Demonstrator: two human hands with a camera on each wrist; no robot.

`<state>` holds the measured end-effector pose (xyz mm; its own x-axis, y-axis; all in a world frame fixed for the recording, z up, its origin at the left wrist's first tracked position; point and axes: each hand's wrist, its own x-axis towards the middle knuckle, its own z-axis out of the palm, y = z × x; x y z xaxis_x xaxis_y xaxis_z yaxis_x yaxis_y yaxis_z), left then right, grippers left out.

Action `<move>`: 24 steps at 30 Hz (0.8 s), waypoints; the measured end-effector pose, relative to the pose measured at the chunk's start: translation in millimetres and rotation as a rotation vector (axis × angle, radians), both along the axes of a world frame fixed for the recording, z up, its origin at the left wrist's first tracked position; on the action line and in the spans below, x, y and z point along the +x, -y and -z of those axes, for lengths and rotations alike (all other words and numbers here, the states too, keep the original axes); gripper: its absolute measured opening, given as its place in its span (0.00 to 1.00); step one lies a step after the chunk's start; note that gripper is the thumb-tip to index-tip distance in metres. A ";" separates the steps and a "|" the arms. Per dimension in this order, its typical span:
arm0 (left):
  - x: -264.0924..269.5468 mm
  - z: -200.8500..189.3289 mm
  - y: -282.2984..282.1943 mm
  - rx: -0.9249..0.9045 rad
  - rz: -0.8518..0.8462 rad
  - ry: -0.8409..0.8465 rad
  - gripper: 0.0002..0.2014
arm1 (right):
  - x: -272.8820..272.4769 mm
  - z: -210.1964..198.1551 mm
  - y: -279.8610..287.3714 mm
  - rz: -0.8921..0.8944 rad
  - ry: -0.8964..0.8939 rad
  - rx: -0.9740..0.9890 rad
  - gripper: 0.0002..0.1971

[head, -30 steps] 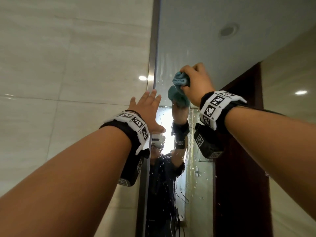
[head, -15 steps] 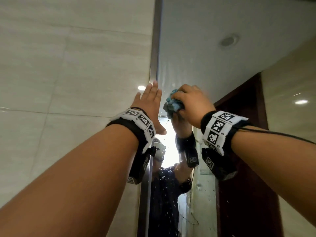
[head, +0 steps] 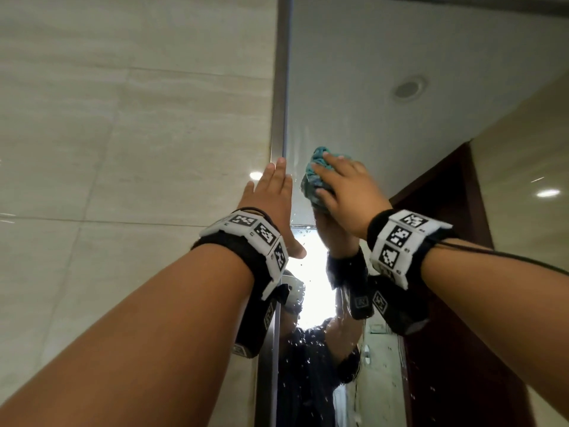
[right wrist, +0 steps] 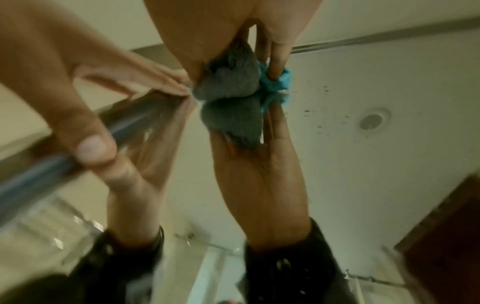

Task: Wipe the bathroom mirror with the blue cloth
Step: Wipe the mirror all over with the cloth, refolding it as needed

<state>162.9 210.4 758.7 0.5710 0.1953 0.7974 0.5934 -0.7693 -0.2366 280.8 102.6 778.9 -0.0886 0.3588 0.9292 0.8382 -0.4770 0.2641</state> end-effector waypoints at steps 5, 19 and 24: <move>0.3 -0.3 0.0 -0.004 -0.008 0.005 0.67 | -14.9 -18.6 5.7 -0.116 -0.099 0.054 0.22; -0.2 0.8 1.3 -0.027 0.019 0.008 0.68 | -11.6 -20.1 -7.0 -0.059 -0.127 0.087 0.21; -0.9 -0.1 0.8 -0.022 0.026 0.005 0.68 | -9.7 -13.1 -18.5 -0.066 -0.022 0.057 0.20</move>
